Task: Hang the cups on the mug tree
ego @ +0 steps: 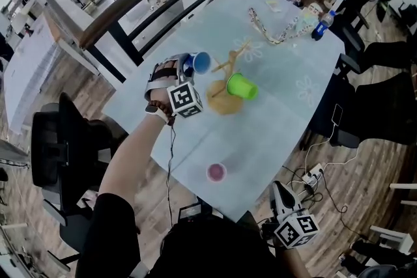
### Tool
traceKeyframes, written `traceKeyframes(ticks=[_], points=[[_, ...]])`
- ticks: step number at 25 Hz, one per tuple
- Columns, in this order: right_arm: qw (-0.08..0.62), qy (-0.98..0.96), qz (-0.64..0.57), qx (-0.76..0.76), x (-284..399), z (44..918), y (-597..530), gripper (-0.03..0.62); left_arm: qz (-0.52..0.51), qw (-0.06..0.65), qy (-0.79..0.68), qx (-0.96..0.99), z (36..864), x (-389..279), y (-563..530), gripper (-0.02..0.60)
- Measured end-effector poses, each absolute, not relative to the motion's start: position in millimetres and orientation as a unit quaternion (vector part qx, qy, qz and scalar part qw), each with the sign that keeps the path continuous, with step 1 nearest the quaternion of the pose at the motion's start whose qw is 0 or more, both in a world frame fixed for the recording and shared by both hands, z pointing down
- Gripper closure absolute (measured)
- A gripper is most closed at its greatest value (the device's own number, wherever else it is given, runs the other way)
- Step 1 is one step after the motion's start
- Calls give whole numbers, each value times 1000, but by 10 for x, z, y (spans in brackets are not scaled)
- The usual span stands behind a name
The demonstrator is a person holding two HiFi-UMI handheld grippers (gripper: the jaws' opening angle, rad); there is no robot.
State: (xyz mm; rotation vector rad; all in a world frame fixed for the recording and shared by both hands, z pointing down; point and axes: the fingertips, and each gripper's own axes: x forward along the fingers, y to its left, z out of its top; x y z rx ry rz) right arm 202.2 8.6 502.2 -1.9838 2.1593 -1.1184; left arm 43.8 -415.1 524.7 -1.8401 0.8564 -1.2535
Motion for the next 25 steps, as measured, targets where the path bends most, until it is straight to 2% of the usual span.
traceKeyframes(ticks=[12, 17, 25], points=[[16, 685, -382, -620, 2020, 5139, 40, 559, -493, 462, 300, -673, 5142, 873, -4074, 348], [12, 684, -382, -622, 2047, 5189, 82, 559, -465, 500, 279, -676, 5196, 1102, -3926, 347], [7, 689, -382, -616, 1997, 5177, 116, 559, -465, 514, 257, -673, 5308, 1189, -3810, 347]])
